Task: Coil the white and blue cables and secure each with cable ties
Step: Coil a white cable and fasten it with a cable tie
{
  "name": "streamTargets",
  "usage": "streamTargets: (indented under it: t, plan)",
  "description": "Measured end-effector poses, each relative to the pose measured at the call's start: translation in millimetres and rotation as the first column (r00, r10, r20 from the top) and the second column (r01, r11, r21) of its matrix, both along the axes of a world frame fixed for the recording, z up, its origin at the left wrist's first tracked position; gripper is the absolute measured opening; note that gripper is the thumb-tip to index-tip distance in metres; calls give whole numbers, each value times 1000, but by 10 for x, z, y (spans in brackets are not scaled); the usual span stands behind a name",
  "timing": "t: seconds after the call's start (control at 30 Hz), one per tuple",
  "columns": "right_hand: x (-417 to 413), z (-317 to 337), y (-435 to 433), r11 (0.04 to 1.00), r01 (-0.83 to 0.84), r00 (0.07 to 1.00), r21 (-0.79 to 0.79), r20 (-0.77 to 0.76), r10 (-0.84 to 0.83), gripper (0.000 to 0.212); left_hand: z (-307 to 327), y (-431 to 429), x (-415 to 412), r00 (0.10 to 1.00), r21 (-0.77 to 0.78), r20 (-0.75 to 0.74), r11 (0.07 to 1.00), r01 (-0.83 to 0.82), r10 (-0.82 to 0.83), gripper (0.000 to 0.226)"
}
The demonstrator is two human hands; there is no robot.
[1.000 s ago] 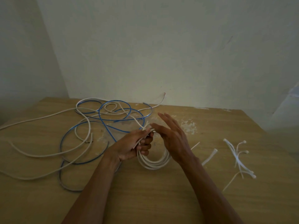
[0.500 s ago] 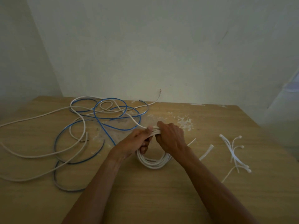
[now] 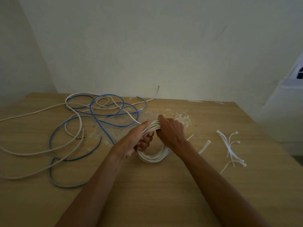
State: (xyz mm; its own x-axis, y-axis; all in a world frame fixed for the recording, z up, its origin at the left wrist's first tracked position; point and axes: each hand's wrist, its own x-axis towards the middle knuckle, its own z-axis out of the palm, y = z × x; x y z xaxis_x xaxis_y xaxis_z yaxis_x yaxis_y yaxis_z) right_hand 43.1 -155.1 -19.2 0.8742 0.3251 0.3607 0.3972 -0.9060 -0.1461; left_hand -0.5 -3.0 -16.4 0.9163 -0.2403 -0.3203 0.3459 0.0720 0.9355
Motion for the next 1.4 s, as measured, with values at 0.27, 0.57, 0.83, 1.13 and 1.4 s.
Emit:
streamTargets:
  t: [0.27,0.57,0.83,1.13,1.4]
  plan:
    - [283,323,-842,992,-99,840,83,-527,128,30,-106,-54,84,951,101,64,946,-307,301,40]
    - [265,82,-1132,987,-31,908,154,-408,93,14,-98,28,112,871,37,161,879,-476,465,40]
    - [-75,160,-541,708,-228,934,668,-55,353,7,-146,247,150,752,-40,194,771,-636,630,34]
    - [-227,-120,63,839,-433,836,330,494,238,10,-141,107,104,840,-10,299,882,-471,453,23]
    - [-303,-262,120,824,-492,740,280,634,226,18,-166,128,73,860,30,380,925,-379,340,35]
